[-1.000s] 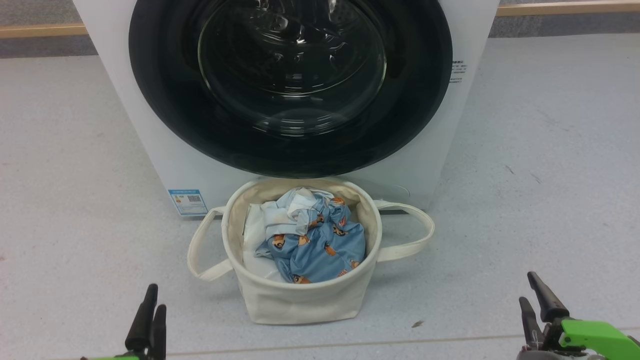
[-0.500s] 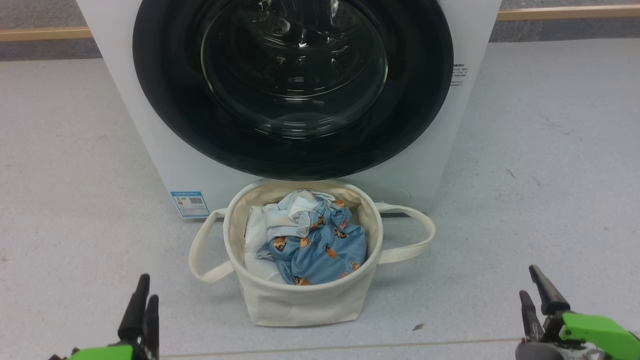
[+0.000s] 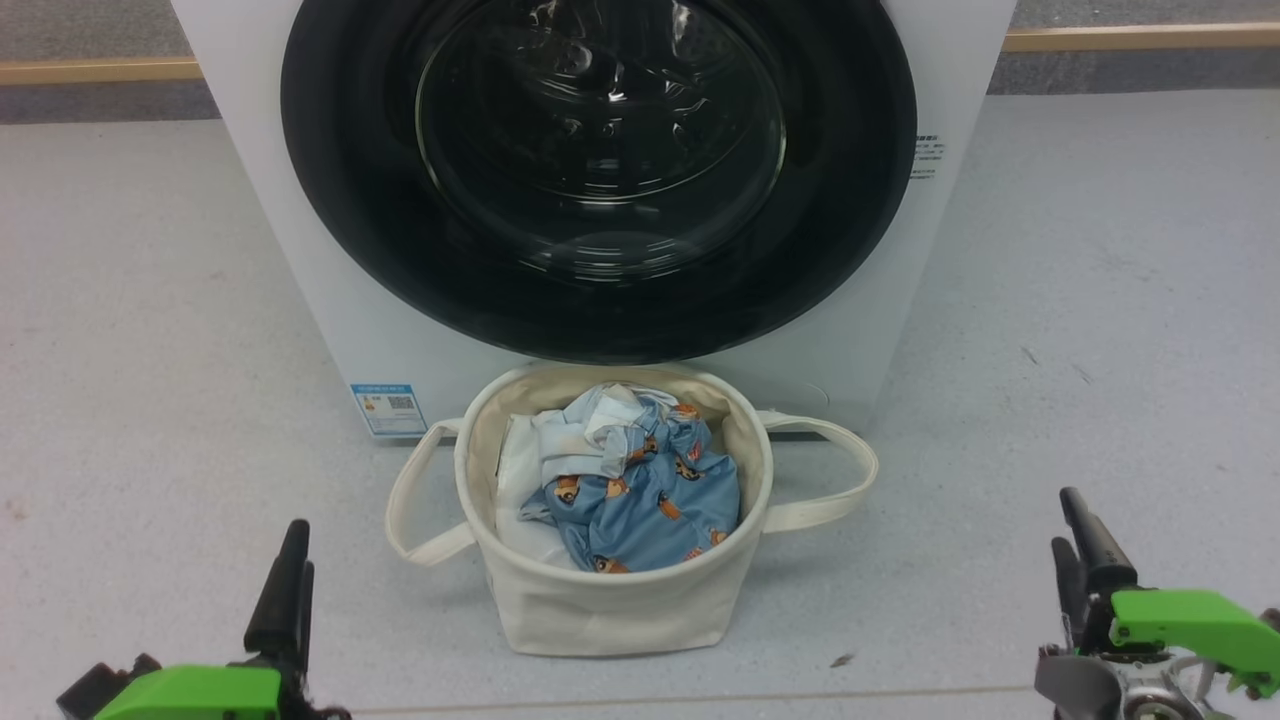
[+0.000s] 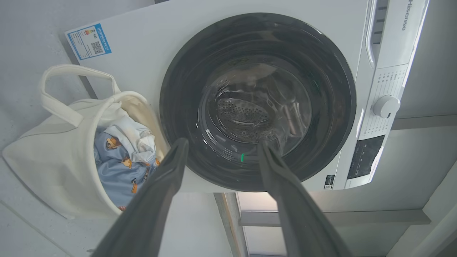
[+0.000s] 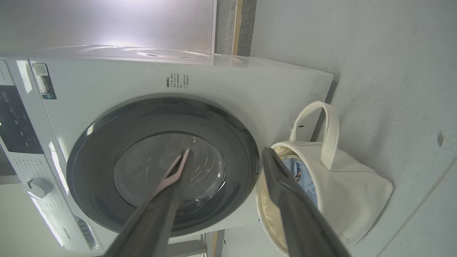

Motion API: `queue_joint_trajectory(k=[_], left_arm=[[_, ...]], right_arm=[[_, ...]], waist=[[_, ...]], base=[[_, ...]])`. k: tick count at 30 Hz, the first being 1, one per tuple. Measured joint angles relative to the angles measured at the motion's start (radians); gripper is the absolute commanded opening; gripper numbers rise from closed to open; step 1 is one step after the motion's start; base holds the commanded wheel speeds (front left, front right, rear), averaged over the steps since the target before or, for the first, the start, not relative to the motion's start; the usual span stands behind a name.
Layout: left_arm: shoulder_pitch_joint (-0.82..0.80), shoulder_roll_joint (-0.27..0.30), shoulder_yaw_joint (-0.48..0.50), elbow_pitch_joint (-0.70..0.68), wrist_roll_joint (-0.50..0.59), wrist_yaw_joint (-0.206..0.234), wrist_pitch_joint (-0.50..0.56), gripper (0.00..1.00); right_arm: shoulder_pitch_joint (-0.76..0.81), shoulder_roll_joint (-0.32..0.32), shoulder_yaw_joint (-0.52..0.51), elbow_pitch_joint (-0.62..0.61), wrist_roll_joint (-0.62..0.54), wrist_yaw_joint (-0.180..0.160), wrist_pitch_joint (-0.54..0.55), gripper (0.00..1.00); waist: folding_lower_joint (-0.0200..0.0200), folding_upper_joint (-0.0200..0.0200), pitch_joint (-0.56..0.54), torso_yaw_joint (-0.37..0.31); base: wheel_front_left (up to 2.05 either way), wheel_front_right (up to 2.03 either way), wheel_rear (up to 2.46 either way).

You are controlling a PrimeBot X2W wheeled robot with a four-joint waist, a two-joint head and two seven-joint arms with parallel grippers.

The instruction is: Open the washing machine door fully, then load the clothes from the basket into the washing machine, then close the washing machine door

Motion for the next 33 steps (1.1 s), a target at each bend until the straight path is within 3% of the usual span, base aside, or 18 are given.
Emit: queue_joint_trajectory(k=[14, 22, 33], left_arm=[[-0.020, 0.078, -0.097, -0.011, 0.232, 0.001, -0.081, 1.00], [-0.055, 0.120, -0.161, -0.011, 0.397, 0.021, -0.118, 1.00], [-0.068, 0.149, -0.194, -0.001, 0.522, 0.044, -0.150, 1.00]], right_arm=[[-0.021, -0.044, 0.096, -0.044, -0.320, 0.000, -0.050, 1.00], [-0.021, -0.065, 0.137, -0.068, -0.467, 0.000, -0.074, 1.00], [-0.029, -0.093, 0.182, -0.078, -0.616, 0.000, -0.105, 1.00]], waist=[[0.0000, 0.0000, -0.003, 0.007], [0.0000, 0.0000, -0.009, 0.012], [0.0000, 0.0000, -0.020, 0.022]], base=[[0.00, 0.00, 0.00], [0.00, 0.00, 0.00], [0.00, 0.00, 0.00]])
